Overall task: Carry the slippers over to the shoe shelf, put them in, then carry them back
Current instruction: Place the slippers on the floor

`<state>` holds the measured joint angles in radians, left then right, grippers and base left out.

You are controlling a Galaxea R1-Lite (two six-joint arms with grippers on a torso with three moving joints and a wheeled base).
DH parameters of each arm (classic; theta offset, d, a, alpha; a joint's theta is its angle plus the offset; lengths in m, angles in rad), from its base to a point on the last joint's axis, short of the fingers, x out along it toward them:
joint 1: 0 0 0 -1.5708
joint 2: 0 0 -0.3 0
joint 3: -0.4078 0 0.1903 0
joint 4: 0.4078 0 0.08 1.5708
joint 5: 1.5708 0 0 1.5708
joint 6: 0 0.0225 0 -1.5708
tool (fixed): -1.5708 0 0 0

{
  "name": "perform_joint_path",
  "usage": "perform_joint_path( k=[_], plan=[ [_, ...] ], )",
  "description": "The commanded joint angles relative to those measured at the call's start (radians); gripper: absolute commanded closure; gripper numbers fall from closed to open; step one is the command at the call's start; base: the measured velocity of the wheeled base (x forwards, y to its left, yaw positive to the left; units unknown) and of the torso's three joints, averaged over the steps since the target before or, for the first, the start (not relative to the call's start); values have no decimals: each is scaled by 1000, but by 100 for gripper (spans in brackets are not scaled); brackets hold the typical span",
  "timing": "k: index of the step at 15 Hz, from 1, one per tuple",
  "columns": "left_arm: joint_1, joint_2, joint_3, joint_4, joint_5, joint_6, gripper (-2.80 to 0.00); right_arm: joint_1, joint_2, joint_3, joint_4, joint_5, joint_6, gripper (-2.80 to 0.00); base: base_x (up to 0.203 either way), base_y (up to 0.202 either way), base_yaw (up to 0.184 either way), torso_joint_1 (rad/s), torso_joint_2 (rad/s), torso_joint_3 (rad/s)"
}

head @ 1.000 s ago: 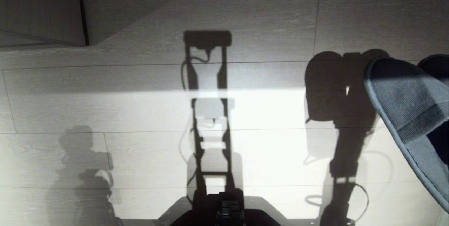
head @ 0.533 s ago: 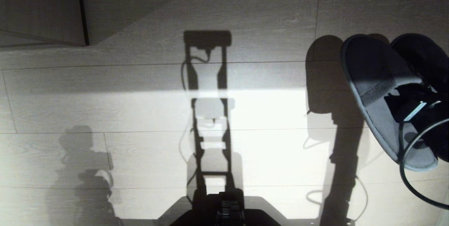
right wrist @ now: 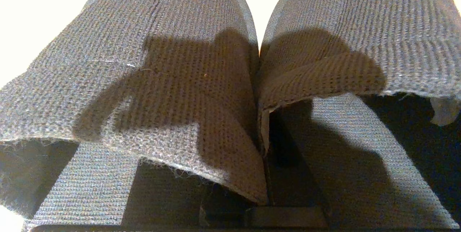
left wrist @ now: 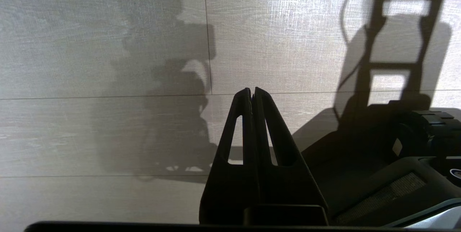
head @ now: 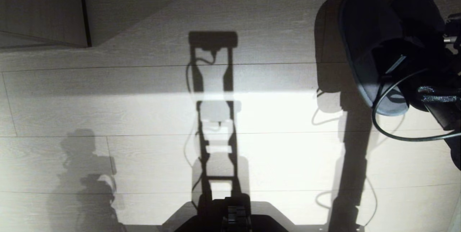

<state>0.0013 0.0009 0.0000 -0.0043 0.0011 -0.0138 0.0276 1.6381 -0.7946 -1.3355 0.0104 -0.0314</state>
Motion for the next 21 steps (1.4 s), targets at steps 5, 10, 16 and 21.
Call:
perform_joint_path(
  k=[5,10,16,21],
  plan=[
    [0,-1,0,0,2,0,0,21,246,-454,-20,-2,-35,0,0,0,0,0,0,0],
    [0,-1,0,-1,0,0,0,23,362,-583,-72,-3,-56,0,0,0,0,0,0,0],
    [0,1,0,-1,0,0,0,20,522,-860,-74,-1,-69,0,0,0,0,0,0,0],
    [0,1,0,0,0,0,0,17,569,-954,-66,6,-61,0,0,0,0,0,0,0]
  ],
)
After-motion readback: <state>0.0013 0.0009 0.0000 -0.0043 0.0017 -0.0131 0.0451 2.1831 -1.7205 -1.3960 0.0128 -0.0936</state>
